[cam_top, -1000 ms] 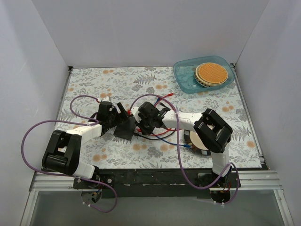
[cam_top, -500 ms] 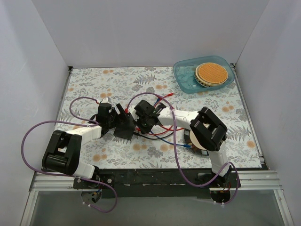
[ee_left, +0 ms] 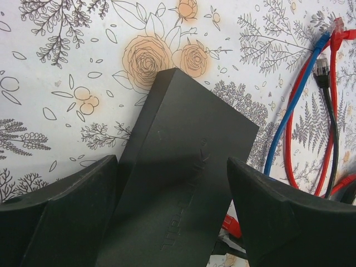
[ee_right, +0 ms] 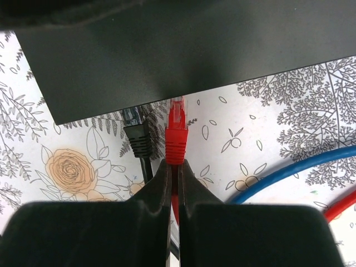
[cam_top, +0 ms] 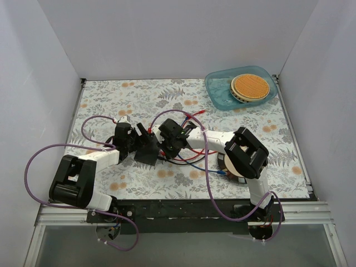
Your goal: Insert the plug into the switch port
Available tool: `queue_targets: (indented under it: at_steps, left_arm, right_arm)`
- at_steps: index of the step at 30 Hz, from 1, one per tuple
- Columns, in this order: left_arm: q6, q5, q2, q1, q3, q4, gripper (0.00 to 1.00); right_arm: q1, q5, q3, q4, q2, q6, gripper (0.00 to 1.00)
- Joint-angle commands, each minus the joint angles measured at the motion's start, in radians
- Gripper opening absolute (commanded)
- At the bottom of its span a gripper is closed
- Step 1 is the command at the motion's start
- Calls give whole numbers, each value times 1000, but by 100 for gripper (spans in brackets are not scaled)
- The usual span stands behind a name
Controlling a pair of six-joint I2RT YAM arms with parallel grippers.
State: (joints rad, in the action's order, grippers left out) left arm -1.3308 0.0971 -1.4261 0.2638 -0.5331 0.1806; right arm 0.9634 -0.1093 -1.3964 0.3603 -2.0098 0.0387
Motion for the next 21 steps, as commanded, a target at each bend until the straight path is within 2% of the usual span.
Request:
queue_targets:
  at_steps: [1,13,21]
  left_arm:
    - [-21,53,49,5,31,-9,78]
    - [-19,113,30,5,56,29,75]
    - [4,147,15,5,45,37,74]
  right_arm:
    - [14,-65,25,-141,14,-91,1]
    - [15,-58,25,-190,14,-65,1]
    - [17,-52,30,-210,9,10,1]
